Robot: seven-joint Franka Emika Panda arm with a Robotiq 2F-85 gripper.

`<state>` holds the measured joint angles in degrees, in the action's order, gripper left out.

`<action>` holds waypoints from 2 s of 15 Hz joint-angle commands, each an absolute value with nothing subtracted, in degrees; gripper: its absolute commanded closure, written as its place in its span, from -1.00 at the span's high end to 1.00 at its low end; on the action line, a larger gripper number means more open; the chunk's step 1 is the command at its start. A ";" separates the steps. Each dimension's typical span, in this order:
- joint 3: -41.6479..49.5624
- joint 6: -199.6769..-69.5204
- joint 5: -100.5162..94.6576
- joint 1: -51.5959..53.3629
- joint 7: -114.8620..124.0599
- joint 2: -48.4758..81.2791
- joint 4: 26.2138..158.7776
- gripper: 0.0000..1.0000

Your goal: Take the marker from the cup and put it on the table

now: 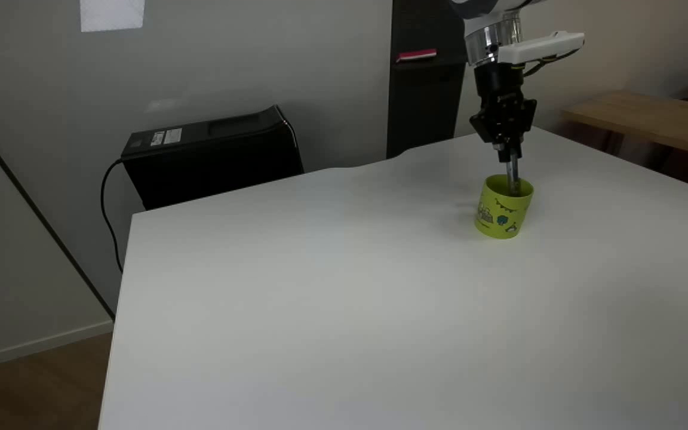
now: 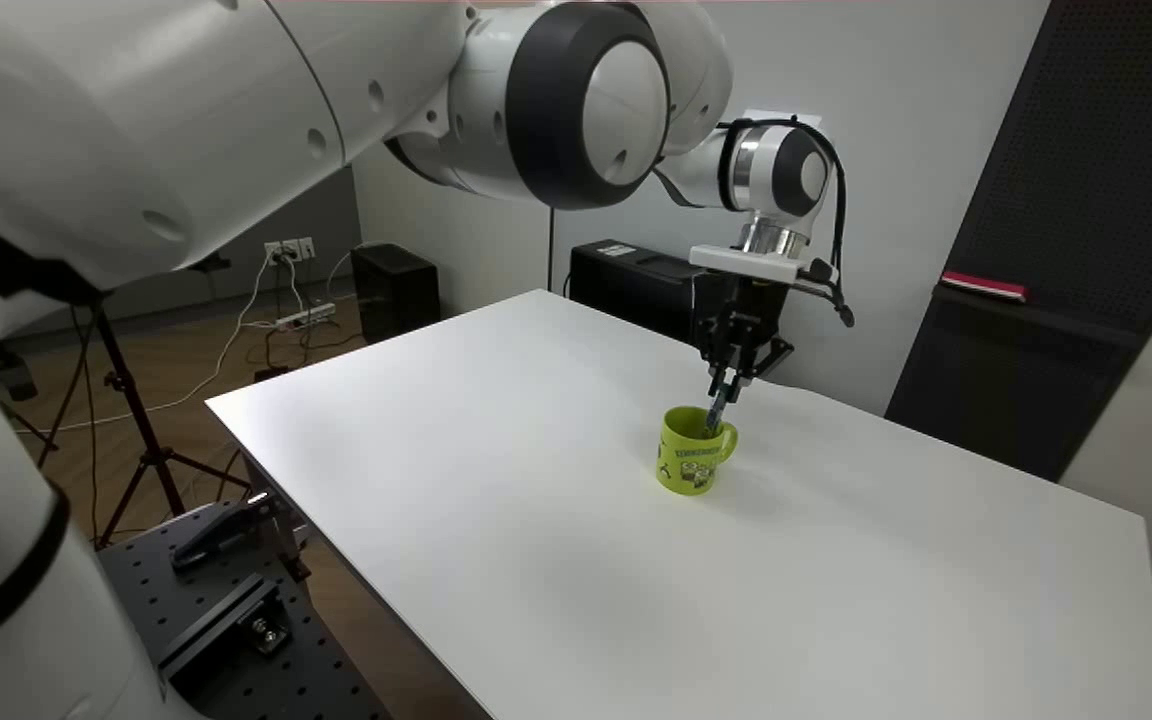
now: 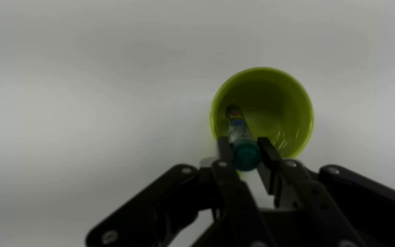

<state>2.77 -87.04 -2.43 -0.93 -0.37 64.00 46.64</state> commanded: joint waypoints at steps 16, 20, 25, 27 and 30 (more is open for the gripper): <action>1.01 -101.61 -3.47 9.27 1.19 56.92 43.86 -0.88; 0.91 -114.24 -2.96 12.44 1.60 54.98 53.98 -0.88; 1.36 -128.62 -3.10 15.01 1.60 51.58 68.83 -0.88; 0.43 -132.81 -4.32 14.93 2.55 50.39 74.00 -0.88; 0.39 -137.44 -4.37 14.72 3.53 48.38 81.12 -0.88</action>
<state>0.67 -133.64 -3.03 15.02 0.55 53.68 71.32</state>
